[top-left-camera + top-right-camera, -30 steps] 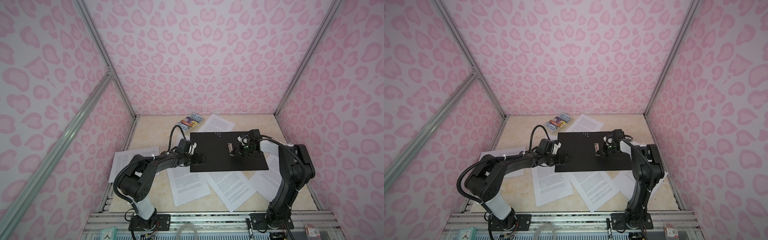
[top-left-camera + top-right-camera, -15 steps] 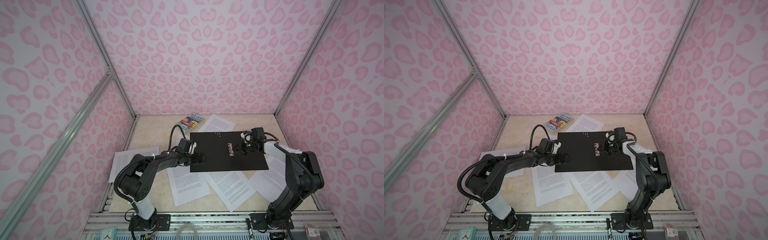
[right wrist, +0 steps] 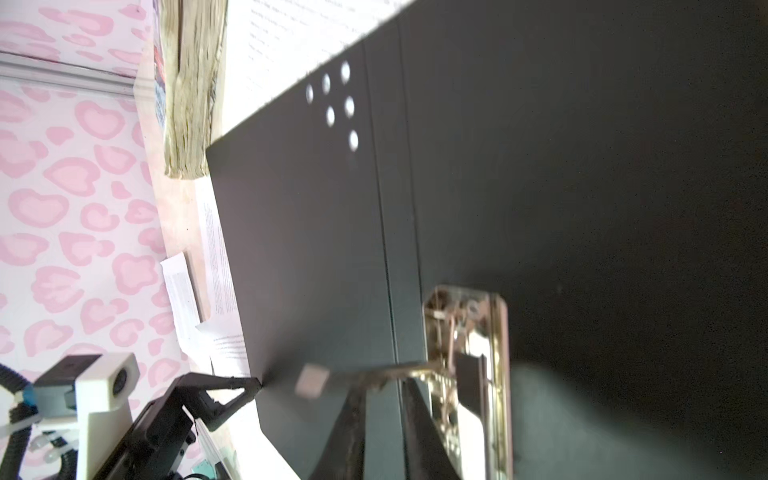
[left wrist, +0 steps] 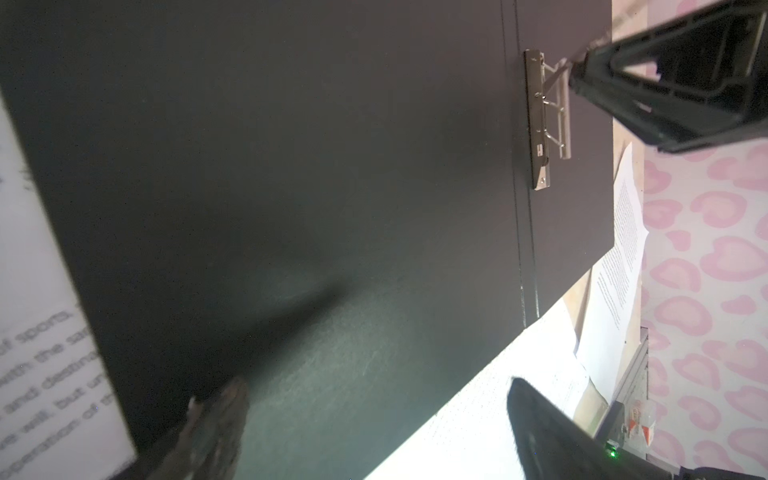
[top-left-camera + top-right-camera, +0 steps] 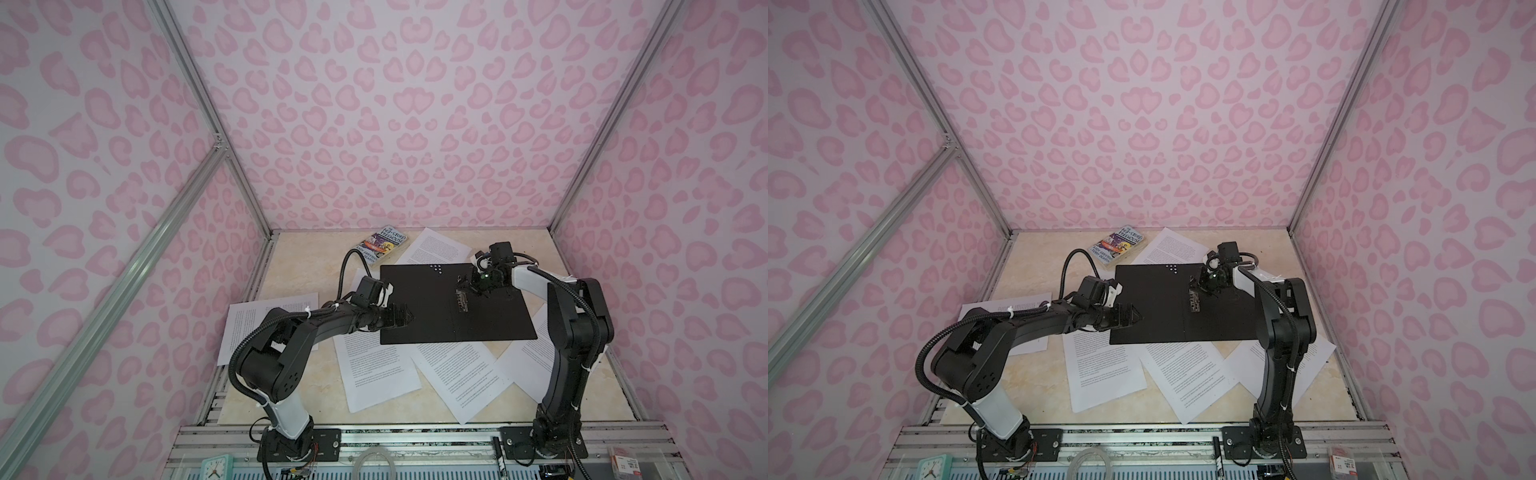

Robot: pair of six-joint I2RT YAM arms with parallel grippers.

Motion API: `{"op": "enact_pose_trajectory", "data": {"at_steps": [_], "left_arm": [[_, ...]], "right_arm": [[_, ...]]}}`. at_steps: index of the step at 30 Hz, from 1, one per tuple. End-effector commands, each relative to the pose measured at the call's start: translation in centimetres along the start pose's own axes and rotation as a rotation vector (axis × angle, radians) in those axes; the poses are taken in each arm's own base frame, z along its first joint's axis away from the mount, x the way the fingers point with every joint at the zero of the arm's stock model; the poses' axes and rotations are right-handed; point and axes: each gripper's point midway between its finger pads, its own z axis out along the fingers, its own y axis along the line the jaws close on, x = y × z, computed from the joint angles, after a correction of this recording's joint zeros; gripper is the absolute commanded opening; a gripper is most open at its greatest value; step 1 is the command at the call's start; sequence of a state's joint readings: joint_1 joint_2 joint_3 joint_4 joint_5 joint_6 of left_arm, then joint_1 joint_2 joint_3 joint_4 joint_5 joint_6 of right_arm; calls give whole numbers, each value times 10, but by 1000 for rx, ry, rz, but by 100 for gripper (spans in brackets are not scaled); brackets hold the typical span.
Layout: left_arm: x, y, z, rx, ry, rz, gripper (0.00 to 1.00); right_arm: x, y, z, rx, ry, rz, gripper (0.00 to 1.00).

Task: Put the files into the folder

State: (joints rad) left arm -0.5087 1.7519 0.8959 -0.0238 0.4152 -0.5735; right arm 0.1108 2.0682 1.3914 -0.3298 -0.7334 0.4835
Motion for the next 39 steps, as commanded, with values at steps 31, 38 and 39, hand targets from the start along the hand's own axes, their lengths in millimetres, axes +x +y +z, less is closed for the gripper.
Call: {"op": "enact_pose_trajectory", "data": {"at_steps": [31,38,39], "left_arm": [[-25,-51,-214,-79,-461,-71,97],[62,22,-203,-143,-403,-388,97],[73,28,-195,-135,-378,-423,97]], "right_arm": [[35,103,-83,-4,-106,-208,56],[67,99,-86,51,-99,-266,77],[73,98,-88,38,-106,-256,82]]}}
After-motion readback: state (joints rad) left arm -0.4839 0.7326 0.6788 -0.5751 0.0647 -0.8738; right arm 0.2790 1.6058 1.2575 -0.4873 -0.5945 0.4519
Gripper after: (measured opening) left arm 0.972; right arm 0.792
